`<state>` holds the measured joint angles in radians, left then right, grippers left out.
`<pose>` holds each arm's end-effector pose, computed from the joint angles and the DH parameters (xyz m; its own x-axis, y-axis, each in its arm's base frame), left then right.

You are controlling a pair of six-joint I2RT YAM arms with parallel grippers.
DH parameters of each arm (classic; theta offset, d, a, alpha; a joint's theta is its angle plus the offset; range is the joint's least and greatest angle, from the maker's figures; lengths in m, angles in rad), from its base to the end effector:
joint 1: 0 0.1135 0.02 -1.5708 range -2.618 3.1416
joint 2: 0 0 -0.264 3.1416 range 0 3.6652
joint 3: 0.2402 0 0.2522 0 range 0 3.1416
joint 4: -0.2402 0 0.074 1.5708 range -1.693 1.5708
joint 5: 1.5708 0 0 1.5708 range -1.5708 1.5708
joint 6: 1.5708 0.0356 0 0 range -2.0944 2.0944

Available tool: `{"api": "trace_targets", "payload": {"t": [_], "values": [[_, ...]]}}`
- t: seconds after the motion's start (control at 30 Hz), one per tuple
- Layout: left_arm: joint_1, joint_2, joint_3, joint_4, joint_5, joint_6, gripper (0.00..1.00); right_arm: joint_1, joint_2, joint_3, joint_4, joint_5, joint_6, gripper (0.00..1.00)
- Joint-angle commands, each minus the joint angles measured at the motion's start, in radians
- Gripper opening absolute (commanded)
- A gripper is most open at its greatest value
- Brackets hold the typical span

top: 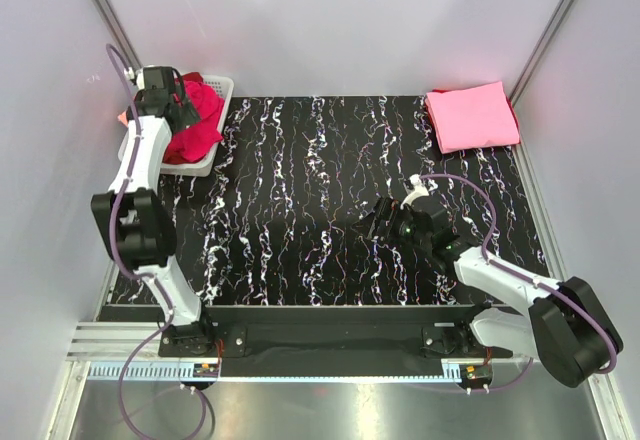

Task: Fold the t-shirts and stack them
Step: Grab the tshirt from the pile

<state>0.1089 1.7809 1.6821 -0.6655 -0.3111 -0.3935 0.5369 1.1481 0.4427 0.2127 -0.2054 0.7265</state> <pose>0.3991 0.0546 0.3326 -0.5115 -0.4231 -0.7479 -0.5622 0.8230 -0.0811 0.1965 0.1254 0.1896 -0.7390 0.3169 -0.5945 -0.2197 0.7208 0.6574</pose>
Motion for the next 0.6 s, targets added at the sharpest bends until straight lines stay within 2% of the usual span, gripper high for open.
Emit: {"api": "trace_targets", "payload": {"t": [0.0,0.27,0.47,0.57], "values": [[0.028,0.086,0.146,0.0,0.038,-0.001,0.86,0.009,0.004,0.007,0.048,-0.014,-0.006,1.0],[0.052,0.261,0.327,-0.039,0.032,-0.011,0.81,0.009,0.015,0.008,0.054,-0.019,-0.006,1.0],[0.058,0.317,0.376,-0.005,0.067,-0.01,0.72,0.011,0.015,0.007,0.056,-0.017,-0.002,0.99],[0.058,0.369,0.441,-0.037,0.069,-0.016,0.62,0.009,0.018,0.008,0.056,-0.014,-0.002,1.0]]}}
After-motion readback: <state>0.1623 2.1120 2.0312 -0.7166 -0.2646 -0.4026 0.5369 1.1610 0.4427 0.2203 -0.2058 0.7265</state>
